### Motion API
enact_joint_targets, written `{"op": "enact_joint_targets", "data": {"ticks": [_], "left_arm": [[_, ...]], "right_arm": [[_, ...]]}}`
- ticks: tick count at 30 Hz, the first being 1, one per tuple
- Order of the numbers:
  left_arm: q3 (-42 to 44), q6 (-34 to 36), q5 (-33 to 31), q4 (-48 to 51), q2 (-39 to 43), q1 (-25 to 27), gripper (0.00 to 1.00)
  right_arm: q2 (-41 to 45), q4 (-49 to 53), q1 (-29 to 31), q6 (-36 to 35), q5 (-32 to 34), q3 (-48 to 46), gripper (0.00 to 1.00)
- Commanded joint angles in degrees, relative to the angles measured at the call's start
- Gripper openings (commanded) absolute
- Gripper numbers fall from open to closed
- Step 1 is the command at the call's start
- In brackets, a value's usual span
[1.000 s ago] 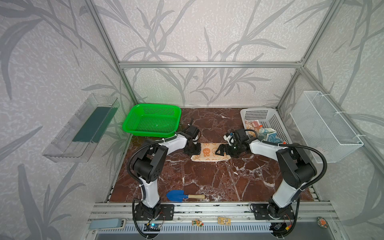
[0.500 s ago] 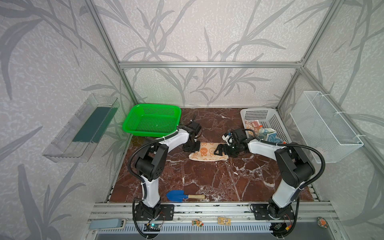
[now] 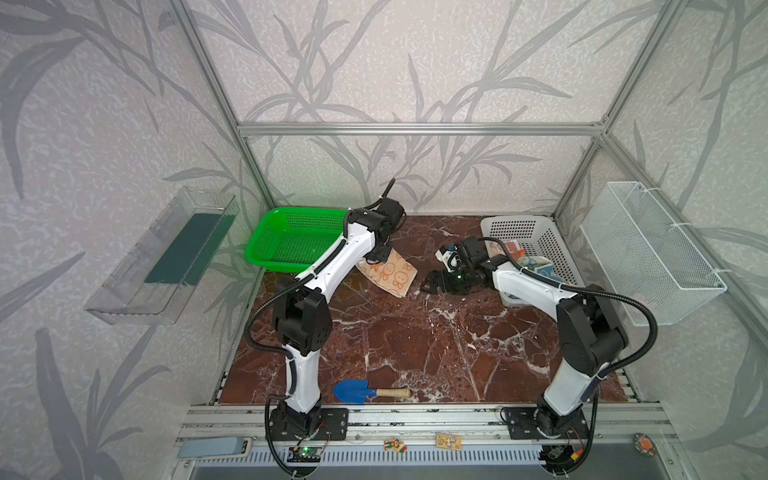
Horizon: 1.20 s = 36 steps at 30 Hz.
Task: Fold and stack the towels
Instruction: 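Lift the towel with the left gripper toward the green basket while the right releases, then lower the towel into the green basket and open the left gripper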
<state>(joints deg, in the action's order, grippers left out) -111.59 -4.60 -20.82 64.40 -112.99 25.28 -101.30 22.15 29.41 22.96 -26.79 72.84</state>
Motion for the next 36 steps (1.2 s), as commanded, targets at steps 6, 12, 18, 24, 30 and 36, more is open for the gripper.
{"op": "enact_joint_targets", "data": {"ticks": [6, 12, 18, 24, 30, 36], "left_arm": [[-7.07, 11.54, -8.03, -0.34, -0.37, -6.33, 0.0], [-6.47, 17.48, -8.39, -6.38, -0.03, -9.72, 0.0], [-1.88, 24.21, -9.78, -15.05, -0.93, -13.15, 0.0], [-0.3, 24.9, -11.2, -19.12, -4.02, -16.75, 0.0], [0.82, 27.22, -12.99, -23.78, -6.51, -19.33, 0.0], [2.53, 29.02, -15.73, -26.38, -9.38, -20.65, 0.0]], "right_arm": [[0.25, 2.99, 5.71, -5.4, 6.17, 9.58, 0.99], [-1.85, 3.55, 6.35, -4.42, 5.7, 13.65, 0.99], [-4.1, 5.45, 7.46, -4.85, 6.13, 17.39, 0.99], [-5.89, 7.11, 8.38, -5.01, 6.37, 19.43, 0.99], [-5.93, 7.73, 8.74, -5.64, 7.18, 19.01, 0.99], [-6.66, 6.94, 8.74, -4.85, 6.71, 19.13, 0.99]]}}
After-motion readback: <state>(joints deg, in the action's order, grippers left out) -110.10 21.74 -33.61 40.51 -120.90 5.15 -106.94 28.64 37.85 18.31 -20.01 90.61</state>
